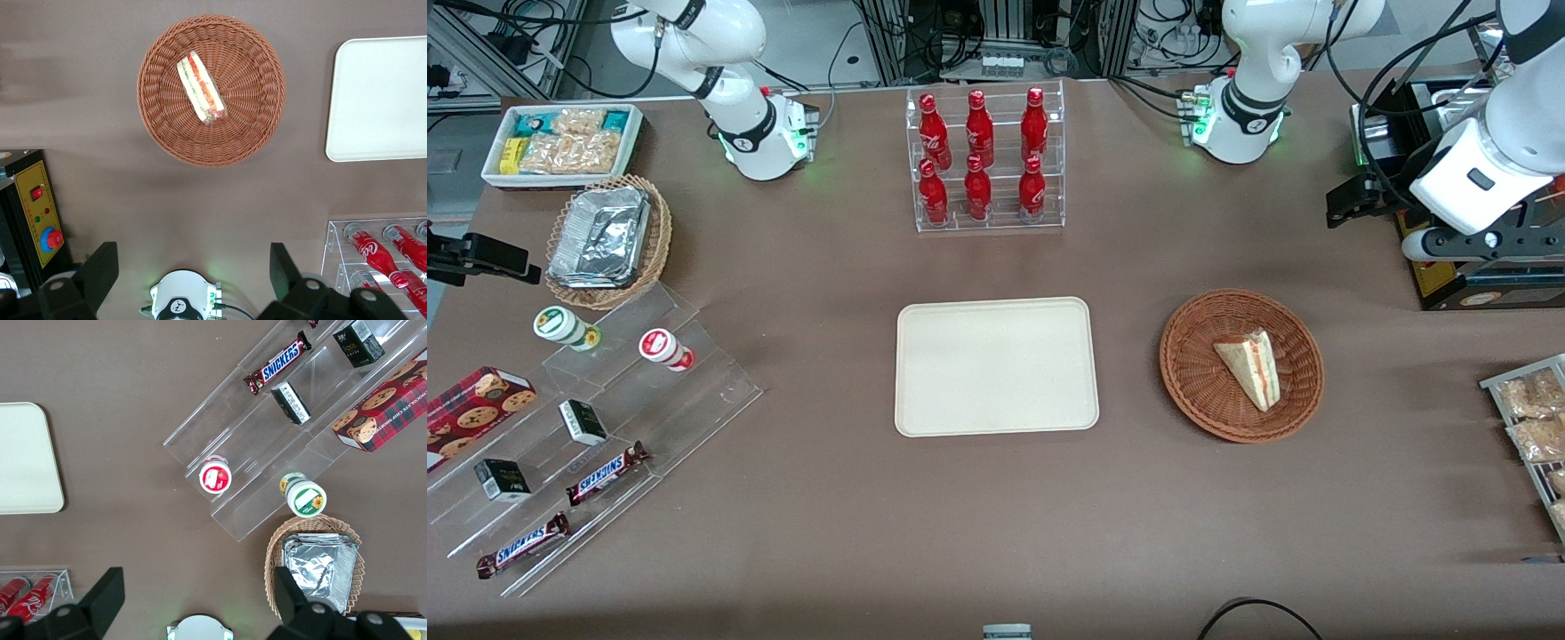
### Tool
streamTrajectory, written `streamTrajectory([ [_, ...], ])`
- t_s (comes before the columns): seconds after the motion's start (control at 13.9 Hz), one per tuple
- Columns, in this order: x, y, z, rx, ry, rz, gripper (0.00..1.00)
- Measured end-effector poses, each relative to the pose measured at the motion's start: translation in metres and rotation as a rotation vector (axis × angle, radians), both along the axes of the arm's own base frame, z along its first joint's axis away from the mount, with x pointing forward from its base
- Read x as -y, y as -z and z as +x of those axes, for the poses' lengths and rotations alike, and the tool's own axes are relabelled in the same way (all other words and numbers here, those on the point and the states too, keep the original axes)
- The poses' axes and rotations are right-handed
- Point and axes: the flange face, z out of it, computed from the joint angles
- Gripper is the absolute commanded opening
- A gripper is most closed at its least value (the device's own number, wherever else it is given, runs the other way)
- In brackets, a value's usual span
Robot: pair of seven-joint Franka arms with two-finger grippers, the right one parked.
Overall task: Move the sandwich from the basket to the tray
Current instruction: 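Move the left gripper over the wicker basket holding the sandwich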
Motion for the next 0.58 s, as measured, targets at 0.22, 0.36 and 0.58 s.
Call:
streamTrajectory([
  [0.22, 0.001, 0.0, 0.0, -0.001, 0.001, 0.0, 1.0],
  [0.36, 0.002, 0.004, 0.002, -0.004, 0.004, 0.0, 1.0],
  [0.58, 0.006, 0.024, 0.016, 0.013, 0.007, -0.005, 1.0],
])
